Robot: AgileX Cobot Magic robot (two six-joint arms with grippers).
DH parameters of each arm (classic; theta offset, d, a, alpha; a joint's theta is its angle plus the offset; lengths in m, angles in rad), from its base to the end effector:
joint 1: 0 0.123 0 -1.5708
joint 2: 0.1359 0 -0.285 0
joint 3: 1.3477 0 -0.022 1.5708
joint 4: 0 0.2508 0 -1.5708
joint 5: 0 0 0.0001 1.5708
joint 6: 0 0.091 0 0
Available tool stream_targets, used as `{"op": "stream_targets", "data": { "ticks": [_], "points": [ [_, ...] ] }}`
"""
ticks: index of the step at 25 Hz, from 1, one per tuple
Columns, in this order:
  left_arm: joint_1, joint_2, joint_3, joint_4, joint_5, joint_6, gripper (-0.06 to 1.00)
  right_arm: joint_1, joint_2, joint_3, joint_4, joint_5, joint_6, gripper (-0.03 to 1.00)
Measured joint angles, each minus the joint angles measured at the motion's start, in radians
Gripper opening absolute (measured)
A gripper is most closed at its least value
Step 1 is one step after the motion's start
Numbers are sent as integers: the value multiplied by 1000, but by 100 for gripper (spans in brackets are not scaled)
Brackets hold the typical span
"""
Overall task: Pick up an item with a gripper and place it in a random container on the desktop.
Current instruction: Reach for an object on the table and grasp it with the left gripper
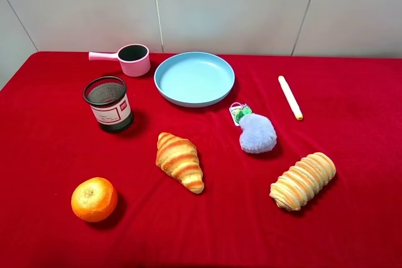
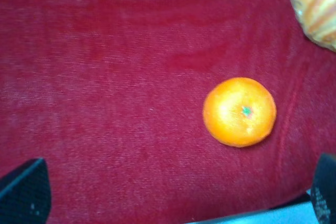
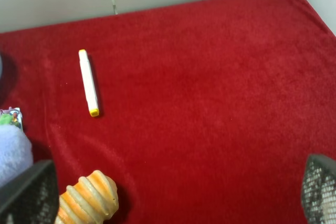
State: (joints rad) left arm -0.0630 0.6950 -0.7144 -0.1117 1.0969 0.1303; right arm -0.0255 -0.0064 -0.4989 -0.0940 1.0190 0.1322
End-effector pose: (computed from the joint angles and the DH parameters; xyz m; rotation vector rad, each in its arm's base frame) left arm 0.1039 -0.0156 0.3064 0.2195 2.5462 -0.1209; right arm -0.0044 -0.0072 0.2807 0.1593 1.9878 -0.0429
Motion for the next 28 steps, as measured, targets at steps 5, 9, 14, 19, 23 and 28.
{"op": "stream_targets", "data": {
  "ticks": [5,9,14,19,23,28],
  "points": [
    [-83,129,0,0,-25,3,99,0,0,0,0,0,0,69],
    [-145,239,0,0,-57,3,99,0,0,0,0,0,0,69],
    [-230,368,0,0,-91,3,99,0,0,0,0,0,0,69],
    [-315,495,0,2,-132,3,99,0,0,0,0,0,0,69],
    [-370,580,0,9,-167,-2,99,0,0,0,0,0,0,69],
    [-419,678,0,11,-197,-5,99,0,0,0,0,0,0,69]
  ]
}}
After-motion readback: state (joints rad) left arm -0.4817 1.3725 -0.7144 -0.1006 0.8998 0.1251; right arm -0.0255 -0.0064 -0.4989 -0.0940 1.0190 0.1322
